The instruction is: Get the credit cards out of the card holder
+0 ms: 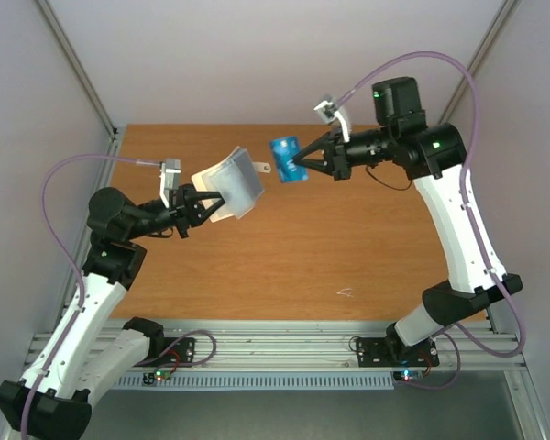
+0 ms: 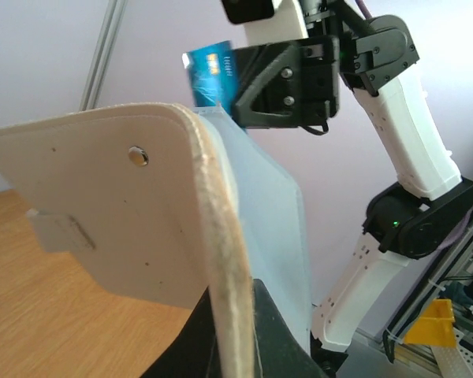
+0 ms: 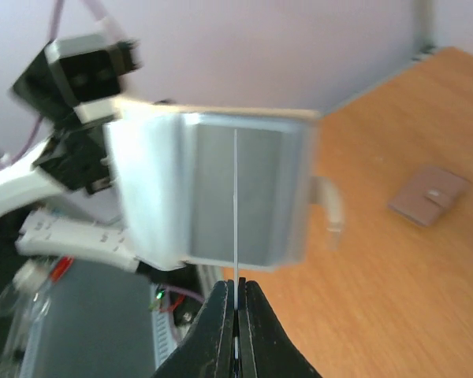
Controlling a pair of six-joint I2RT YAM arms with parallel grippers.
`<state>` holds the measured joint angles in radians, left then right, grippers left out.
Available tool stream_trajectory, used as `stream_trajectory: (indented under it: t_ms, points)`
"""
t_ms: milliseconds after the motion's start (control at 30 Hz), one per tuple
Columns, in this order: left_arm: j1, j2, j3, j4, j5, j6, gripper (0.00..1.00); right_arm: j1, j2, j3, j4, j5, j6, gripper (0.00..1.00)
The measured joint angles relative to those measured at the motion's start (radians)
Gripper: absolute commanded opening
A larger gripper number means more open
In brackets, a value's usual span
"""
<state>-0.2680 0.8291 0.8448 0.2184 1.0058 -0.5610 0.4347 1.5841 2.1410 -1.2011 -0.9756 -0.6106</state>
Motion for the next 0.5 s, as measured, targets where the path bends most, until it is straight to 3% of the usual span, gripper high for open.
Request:
stream_trajectory:
  t_ms: [133,300,367,500]
  points:
    - [0.003,-0.016,-0.028,-0.002,-0.026,0.012,0.0,-0.122,-0.092,-0.186,0.137,0.068,0.151,0.01]
    - [0.005,-0.02,-0.038,-0.007,-0.039,0.032,0.0,-0.238,-0.18,-0.357,0.258,0.303,0.402,0.01]
    - [0.005,-0.021,-0.038,-0.008,-0.04,0.041,0.0,-0.264,-0.18,-0.378,0.264,0.362,0.426,0.01]
    - [0.005,-0.035,-0.038,-0.017,-0.045,0.046,0.0,-0.274,-0.125,-0.354,0.185,0.365,0.296,0.02]
